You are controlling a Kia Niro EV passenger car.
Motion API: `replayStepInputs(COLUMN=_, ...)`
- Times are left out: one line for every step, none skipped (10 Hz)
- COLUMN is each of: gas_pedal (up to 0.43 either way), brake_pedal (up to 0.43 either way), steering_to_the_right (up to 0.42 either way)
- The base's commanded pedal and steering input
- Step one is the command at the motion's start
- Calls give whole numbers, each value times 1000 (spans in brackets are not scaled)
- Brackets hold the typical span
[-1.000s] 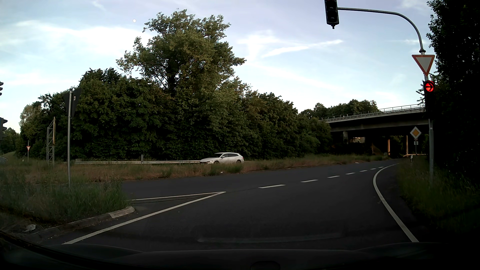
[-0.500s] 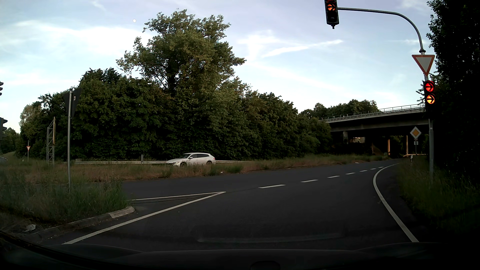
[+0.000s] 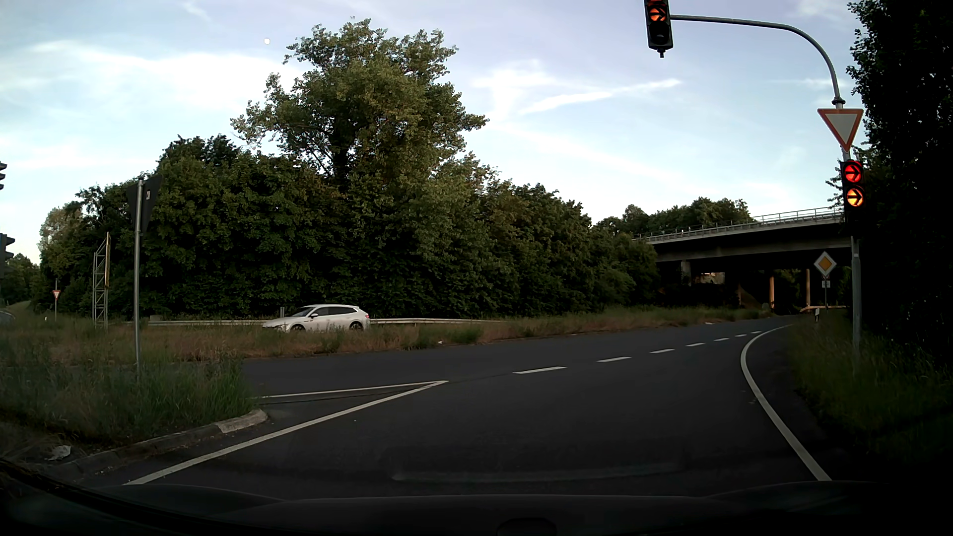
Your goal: Follow the waypoints while adhering to traffic rules and regulations
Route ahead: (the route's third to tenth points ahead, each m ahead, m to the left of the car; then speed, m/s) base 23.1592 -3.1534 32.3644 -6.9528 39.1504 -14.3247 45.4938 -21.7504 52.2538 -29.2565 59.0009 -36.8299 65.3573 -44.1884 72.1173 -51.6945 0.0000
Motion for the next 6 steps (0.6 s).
replayStepInputs(gas_pedal=0, brake_pedal=0, steering_to_the_right=87)
replayStepInputs(gas_pedal=0, brake_pedal=0, steering_to_the_right=87)
replayStepInputs(gas_pedal=157, brake_pedal=0, steering_to_the_right=87)
replayStepInputs(gas_pedal=189, brake_pedal=0, steering_to_the_right=87)
replayStepInputs(gas_pedal=209, brake_pedal=0, steering_to_the_right=87)
replayStepInputs(gas_pedal=240, brake_pedal=0, steering_to_the_right=87)
